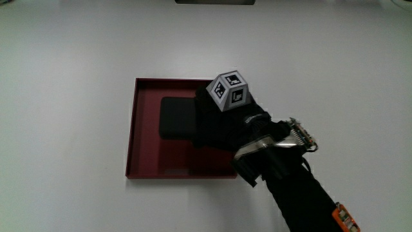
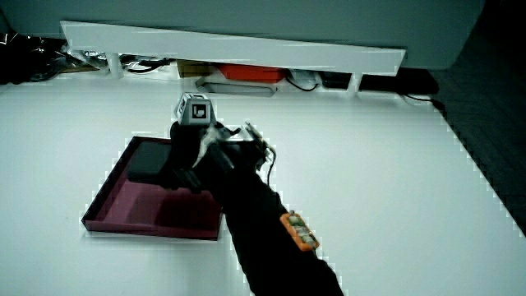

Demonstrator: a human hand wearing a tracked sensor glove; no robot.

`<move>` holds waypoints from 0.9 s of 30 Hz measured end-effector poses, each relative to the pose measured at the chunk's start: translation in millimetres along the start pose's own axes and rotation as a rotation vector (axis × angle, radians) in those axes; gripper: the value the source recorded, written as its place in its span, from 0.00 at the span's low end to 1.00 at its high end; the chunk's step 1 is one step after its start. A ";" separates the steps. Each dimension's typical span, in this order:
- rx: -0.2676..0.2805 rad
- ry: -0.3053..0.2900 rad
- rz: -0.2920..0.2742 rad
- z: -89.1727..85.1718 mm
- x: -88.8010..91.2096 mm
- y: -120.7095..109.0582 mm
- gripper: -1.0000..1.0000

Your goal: Place battery into plate

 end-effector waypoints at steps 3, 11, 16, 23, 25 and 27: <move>-0.041 0.033 -0.006 -18.3 -1.8 10.0 0.50; -0.076 0.040 -0.066 -53.6 8.2 24.4 0.50; -0.088 0.018 -0.072 -68.8 6.5 28.7 0.50; -0.097 0.013 -0.067 -72.4 1.6 27.1 0.50; -0.116 0.009 -0.077 -76.7 2.3 28.1 0.47; -0.106 -0.006 -0.087 -77.9 2.9 27.4 0.42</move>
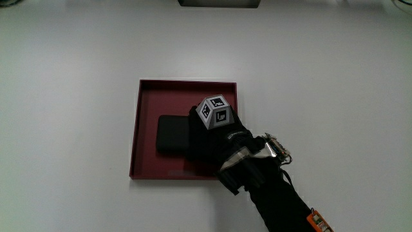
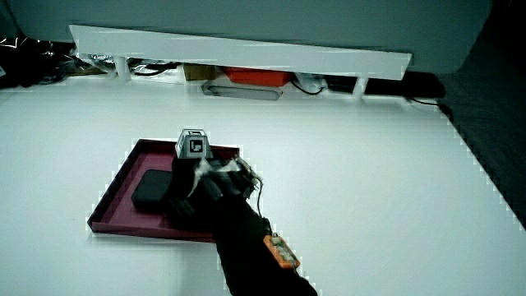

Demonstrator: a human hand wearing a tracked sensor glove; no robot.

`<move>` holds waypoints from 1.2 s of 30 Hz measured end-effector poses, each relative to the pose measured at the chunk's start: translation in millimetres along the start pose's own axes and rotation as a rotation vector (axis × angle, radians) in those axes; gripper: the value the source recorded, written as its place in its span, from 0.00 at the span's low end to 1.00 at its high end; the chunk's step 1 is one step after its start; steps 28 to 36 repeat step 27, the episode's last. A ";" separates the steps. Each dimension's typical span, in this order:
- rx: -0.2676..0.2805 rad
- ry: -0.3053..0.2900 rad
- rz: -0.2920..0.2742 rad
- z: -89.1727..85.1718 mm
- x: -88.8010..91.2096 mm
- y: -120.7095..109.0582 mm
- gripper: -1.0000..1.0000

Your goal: Place battery into plate

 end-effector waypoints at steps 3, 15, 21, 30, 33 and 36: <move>0.000 0.014 -0.006 -1.5 3.0 0.0 0.35; -0.080 0.090 0.082 33.4 15.1 -36.5 0.05; -0.037 0.067 0.117 65.4 26.6 -80.7 0.00; -0.031 0.119 0.142 74.8 53.1 -107.2 0.00; -0.031 0.119 0.142 74.8 53.1 -107.2 0.00; -0.031 0.119 0.142 74.8 53.1 -107.2 0.00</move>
